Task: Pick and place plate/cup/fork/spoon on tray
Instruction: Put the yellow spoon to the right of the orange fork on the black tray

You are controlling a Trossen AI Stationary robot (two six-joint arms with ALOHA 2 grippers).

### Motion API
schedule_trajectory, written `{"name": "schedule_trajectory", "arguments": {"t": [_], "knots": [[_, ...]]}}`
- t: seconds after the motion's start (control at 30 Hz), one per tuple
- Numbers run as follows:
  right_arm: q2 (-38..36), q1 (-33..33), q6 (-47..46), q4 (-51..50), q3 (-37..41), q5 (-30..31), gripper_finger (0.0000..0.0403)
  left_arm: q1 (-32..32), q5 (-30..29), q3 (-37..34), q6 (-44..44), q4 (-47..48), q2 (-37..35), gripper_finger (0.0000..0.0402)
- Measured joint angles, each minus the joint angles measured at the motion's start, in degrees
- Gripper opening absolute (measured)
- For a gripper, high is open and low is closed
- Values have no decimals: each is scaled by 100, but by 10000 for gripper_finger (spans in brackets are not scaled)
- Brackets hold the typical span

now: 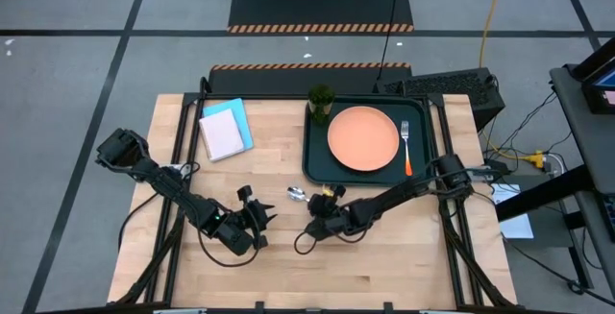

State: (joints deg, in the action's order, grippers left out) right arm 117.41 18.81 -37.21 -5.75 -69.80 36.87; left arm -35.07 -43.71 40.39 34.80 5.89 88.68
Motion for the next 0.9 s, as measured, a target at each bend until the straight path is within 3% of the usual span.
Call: {"name": "schedule_trajectory", "arguments": {"t": [0.67,0.9], "knots": [[-1131,0,-1,-2034,18,181,42,0,3,1,21,-22,0,120],[-2203,0,-330,-2117,946,375,42,0,3,1,26,-22,0,120]]}}
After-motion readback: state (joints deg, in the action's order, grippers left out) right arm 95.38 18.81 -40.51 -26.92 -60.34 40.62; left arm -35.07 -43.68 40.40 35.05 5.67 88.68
